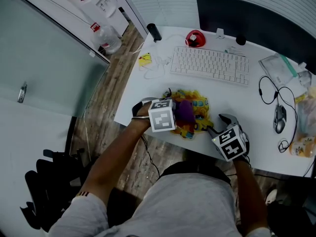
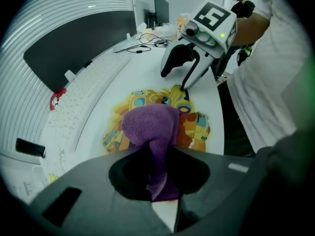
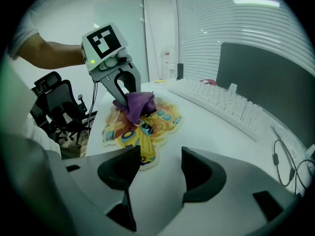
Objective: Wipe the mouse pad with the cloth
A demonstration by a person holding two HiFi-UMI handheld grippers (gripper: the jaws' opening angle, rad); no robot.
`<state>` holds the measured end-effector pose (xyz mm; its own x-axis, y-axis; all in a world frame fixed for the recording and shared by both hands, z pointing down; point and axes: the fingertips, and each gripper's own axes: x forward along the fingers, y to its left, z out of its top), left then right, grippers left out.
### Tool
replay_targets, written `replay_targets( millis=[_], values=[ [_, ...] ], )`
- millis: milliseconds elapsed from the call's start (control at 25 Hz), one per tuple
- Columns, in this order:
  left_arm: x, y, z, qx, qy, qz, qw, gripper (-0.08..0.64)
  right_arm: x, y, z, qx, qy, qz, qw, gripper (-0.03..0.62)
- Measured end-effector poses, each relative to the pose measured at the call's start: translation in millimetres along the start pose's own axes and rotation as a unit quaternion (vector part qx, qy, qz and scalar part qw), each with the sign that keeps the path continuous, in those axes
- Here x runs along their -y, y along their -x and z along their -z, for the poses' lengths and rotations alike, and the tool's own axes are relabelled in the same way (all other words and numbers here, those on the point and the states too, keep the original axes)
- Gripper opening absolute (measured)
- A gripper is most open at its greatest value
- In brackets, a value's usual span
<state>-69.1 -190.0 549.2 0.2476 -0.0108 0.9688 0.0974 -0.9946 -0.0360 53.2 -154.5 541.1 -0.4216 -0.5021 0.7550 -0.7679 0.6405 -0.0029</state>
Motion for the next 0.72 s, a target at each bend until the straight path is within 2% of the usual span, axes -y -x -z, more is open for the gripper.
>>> replay_targets(
  millis=[160,320,480,720],
  values=[
    [-4,0,33,-0.005,0.026,-0.004,0.9996,0.084,0,0,-1,-0.003,0.001,0.003,1.0,0.222],
    [-11,13,52,-0.004,0.039,-0.026,0.9989,0.084,-1,0,-1,-0.006,0.003,0.009,1.0,0.222],
    [-6,14,74,-0.011,0.063,-0.016,0.9978,0.084,-1,0,-1,-0.007,0.001,0.013,1.0,0.222],
    [-9,27,89,-0.019,0.065,-0.042,0.9968,0.084,-2,1,-1,-0.007,-0.002,0.021,1.0,0.222]
  ],
)
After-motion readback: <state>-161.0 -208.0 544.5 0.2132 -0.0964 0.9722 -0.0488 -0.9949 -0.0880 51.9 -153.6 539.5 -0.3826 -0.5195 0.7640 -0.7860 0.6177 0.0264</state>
